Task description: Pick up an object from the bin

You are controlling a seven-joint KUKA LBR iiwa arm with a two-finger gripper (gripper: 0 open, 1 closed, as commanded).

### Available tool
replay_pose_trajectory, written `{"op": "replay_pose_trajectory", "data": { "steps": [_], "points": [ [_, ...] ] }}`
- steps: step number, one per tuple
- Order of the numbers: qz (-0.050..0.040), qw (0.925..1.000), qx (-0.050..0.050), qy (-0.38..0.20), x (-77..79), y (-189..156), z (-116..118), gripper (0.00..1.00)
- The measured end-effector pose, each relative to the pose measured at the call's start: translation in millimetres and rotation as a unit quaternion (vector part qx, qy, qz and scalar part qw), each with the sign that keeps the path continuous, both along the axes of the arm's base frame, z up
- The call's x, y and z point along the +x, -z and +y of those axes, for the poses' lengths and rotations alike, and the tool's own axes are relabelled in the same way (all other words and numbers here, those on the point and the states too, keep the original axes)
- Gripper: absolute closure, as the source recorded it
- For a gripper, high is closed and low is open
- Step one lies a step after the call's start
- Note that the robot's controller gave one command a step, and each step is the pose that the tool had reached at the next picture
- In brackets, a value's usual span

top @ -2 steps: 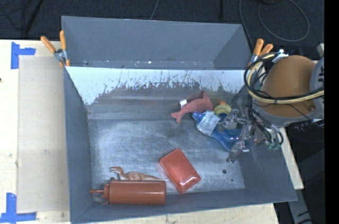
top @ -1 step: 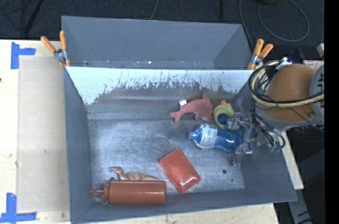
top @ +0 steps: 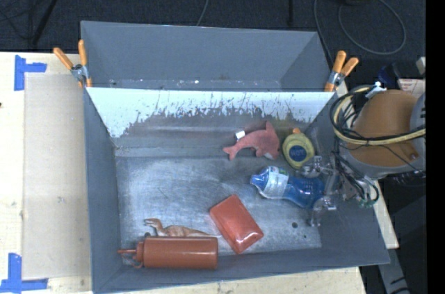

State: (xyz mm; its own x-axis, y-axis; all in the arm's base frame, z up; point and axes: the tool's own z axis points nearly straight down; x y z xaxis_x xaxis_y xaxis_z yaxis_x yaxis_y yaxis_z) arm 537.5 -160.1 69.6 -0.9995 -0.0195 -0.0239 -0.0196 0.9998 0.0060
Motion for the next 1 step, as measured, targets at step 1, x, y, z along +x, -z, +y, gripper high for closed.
{"op": "replay_pose_trajectory", "data": {
  "steps": [1],
  "points": [
    [0.0129,0.9999,-0.003,-0.009,15.8,-3.8,6.6,0.00]
  ]
}}
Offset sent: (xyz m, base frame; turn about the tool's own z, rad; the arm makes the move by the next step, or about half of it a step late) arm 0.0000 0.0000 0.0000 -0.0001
